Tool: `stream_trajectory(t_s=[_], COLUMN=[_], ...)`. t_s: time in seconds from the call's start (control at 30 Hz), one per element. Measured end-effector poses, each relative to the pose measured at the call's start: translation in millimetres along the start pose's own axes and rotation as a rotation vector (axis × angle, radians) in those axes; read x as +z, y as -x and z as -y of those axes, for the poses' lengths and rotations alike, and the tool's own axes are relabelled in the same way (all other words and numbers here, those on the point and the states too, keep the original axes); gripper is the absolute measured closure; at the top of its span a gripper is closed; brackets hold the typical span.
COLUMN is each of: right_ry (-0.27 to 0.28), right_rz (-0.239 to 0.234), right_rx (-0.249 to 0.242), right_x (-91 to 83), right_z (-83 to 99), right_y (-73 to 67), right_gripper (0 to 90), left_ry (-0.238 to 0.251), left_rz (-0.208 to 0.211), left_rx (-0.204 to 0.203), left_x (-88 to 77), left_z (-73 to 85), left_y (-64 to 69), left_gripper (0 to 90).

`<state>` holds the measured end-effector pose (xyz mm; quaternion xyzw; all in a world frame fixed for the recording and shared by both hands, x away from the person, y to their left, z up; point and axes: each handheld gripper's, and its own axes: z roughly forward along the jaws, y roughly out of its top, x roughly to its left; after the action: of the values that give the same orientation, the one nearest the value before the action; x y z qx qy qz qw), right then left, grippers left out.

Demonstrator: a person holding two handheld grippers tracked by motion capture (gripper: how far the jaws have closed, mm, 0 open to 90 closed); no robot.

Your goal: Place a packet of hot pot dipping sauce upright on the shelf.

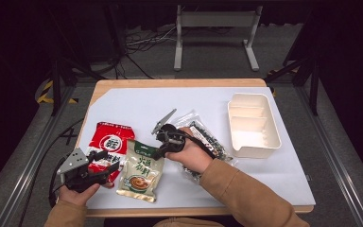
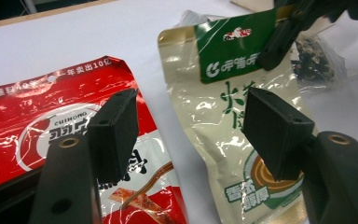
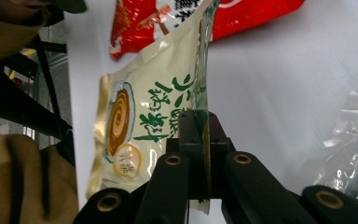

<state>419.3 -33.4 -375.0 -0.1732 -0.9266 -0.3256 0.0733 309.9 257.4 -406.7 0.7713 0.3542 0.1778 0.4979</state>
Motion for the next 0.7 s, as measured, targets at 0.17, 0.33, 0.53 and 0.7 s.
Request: stream_trajectory(t_s=[0.17, 0.33, 0.53, 0.7], right_ry=[0.033, 0.057, 0.068, 0.066], right_rz=[0.011, 0.029, 0.044, 0.110], right_rx=[-0.059, -0.116, -0.159, -0.212], right_x=[-13.1, -25.5, -38.8, -52.0], right_z=[-6.2, -11.4, -15.7, -18.4], right_y=[-19.3, -37.7, -52.2, -63.7], right_gripper=[89.8, 89.9, 89.9, 89.9], left_ry=[0.049, 0.086, 0.113, 0.115], left_rz=[-0.036, -0.046, -0.054, -0.062], left_rx=[-0.005, -0.030, -0.042, -0.052], left_x=[-7.2, -14.0, -18.2, -18.8], left_z=[-1.5, -1.8, -1.3, -0.7], left_y=[0.4, -2.1, -3.5, -5.6], left_gripper=[37.0, 37.4, 37.5, 37.5])
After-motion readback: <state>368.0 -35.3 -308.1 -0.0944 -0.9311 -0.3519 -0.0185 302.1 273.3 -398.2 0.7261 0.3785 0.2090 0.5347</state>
